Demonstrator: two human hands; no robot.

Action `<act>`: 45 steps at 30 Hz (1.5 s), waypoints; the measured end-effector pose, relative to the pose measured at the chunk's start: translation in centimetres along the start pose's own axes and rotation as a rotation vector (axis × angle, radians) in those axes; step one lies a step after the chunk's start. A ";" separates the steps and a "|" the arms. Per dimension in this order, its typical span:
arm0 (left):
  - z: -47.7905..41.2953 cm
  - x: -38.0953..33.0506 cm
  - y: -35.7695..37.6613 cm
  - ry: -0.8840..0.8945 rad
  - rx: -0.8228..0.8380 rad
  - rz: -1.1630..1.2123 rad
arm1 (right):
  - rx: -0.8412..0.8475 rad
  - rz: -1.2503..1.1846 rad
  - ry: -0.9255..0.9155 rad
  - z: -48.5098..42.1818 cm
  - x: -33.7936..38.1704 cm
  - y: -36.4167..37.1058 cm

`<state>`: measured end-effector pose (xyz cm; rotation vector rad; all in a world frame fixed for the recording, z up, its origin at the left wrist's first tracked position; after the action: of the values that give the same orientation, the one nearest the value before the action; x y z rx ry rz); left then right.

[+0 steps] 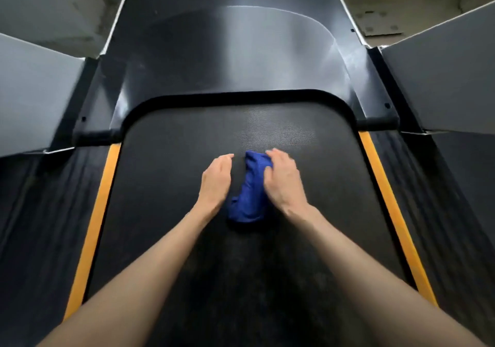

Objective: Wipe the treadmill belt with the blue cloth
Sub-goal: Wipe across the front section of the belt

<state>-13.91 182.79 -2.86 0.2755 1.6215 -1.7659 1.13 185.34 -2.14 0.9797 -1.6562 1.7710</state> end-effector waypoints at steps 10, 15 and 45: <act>3.3 10.0 -8.1 -0.112 0.016 -0.223 | 0.021 0.327 -0.061 -0.2 -4.4 2.1; 5.0 13.5 -10.2 -0.239 -0.004 -0.302 | -0.134 0.038 -0.029 0.7 -1.4 5.8; 10.4 19.1 -14.2 -0.324 -0.184 -0.459 | 0.438 0.121 -0.614 2.8 8.2 18.1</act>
<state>-33.42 165.76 -1.12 -0.4824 1.6755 -1.8484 -17.57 179.63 -6.80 1.7987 -1.7188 2.1022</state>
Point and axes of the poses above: each hand's wrist, its own z-axis away from the middle knuckle, its own y-axis out of the palm, x = y × z, the point moved 6 cm from there along -z, towards the middle knuckle, and after that the axes turned 15 degrees about -z, right-handed, at the moved point
